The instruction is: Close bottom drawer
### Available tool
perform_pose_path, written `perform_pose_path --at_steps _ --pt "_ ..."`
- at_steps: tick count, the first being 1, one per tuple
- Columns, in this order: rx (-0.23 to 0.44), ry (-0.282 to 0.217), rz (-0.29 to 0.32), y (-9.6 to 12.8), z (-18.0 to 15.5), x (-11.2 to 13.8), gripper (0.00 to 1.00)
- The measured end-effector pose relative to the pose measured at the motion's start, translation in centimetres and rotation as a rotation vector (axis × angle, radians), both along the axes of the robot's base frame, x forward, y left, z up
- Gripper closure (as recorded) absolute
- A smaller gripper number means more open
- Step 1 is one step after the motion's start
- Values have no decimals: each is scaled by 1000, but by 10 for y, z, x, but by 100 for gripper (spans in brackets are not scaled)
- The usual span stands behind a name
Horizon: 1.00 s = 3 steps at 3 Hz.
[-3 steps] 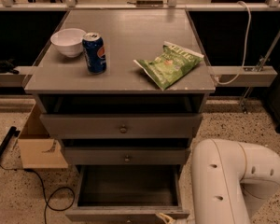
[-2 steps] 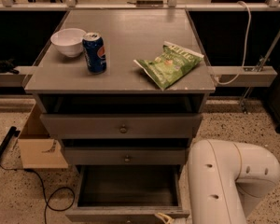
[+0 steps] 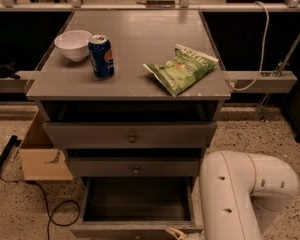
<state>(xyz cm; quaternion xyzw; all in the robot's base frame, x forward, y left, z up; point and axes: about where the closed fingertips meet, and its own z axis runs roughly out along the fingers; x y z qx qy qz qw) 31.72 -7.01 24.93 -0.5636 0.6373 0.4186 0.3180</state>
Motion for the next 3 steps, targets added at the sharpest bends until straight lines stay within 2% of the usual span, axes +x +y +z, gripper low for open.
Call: perform_pose_path --at_steps 1,2,3 --pt "1 70 27 24 11 -13 0" --pt "2 70 27 24 11 -13 0" --pt "31 108 28 19 1 -21 0"
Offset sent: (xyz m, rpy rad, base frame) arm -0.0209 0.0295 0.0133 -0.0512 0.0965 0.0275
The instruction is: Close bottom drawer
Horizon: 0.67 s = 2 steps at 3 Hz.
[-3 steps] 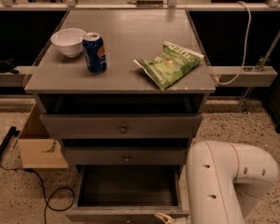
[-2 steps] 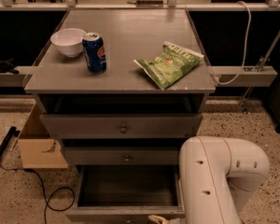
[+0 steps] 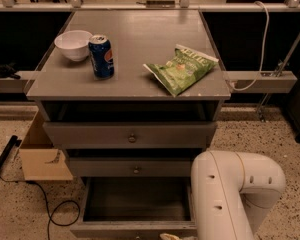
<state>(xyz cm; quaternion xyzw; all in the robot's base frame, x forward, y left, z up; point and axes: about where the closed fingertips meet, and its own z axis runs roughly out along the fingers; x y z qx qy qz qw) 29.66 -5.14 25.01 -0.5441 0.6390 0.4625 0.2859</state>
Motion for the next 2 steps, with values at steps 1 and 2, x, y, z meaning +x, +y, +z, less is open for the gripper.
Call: perform_pose_path --at_steps 1,2 --pt "-17 57 -15 -5 -16 -9 0" --pt "-36 87 -29 -7 -27 -11 0"
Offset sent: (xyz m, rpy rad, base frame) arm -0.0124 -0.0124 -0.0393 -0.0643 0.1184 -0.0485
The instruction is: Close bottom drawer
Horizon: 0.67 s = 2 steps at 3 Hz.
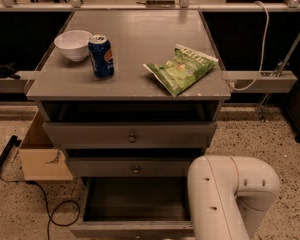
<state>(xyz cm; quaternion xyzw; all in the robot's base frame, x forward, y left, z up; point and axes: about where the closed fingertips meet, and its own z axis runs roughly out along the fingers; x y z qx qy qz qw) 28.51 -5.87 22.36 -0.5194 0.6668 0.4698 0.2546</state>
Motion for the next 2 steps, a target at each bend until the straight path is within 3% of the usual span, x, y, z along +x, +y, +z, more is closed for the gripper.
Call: perform_pose_path --at_steps 1,2 --pt "-1 -8 -42 3 -8 13 0" --pt "-7 -48 -119 6 -14 28 0"
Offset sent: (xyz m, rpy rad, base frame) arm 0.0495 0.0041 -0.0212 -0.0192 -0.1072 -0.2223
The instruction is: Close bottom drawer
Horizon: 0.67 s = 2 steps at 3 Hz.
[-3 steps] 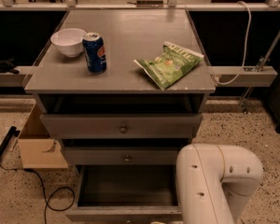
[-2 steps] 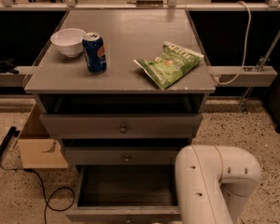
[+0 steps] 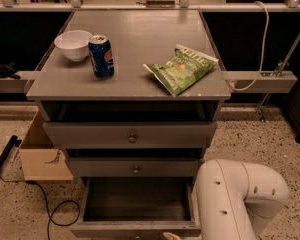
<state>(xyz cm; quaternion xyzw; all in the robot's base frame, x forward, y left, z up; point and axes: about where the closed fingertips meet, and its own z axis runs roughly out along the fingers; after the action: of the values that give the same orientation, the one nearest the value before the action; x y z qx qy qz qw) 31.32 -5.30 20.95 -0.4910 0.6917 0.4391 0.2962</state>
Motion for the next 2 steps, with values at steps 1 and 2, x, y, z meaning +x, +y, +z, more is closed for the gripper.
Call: perform_pose_path --at_steps 1,2 --pt "-1 -7 -16 0 -1 3 0" --pt "-19 -15 -17 3 -3 1 0"
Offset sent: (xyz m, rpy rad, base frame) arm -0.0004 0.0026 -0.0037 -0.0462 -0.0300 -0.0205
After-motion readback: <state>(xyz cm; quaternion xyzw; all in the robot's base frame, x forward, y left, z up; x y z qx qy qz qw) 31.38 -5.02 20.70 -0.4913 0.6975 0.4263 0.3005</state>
